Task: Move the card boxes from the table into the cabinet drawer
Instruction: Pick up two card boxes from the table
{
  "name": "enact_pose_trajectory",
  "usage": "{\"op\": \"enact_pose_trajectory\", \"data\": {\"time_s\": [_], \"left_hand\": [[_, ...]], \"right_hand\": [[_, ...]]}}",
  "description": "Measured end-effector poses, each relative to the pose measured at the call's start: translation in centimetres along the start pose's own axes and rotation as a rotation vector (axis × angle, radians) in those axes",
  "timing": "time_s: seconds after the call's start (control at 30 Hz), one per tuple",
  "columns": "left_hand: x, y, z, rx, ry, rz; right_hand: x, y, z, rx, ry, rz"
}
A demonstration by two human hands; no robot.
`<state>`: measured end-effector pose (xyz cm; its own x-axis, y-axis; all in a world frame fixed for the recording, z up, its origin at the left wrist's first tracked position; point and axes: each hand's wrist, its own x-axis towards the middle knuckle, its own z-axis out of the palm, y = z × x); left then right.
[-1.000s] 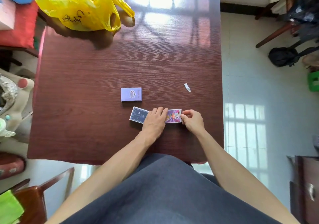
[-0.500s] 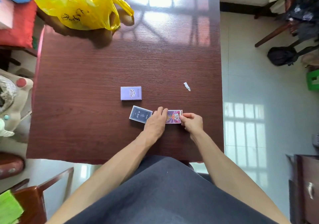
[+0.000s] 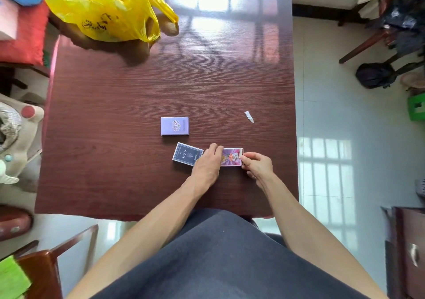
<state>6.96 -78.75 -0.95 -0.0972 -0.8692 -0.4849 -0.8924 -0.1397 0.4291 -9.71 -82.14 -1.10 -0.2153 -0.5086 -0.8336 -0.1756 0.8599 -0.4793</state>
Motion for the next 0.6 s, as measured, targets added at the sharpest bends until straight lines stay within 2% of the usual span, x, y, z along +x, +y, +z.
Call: {"op": "enact_pose_trajectory", "data": {"time_s": [0.3,0.6], "left_hand": [[-0.01,-0.13,-0.12,-0.013,0.006,0.001],[-0.15,0.06,-0.30,-0.021,0.005,-0.014]], "right_hand": [[0.14,-0.21,-0.59,0.035,-0.036,0.040],[0.48,-0.23,-0.60,-0.074,0.014,-0.047]]}}
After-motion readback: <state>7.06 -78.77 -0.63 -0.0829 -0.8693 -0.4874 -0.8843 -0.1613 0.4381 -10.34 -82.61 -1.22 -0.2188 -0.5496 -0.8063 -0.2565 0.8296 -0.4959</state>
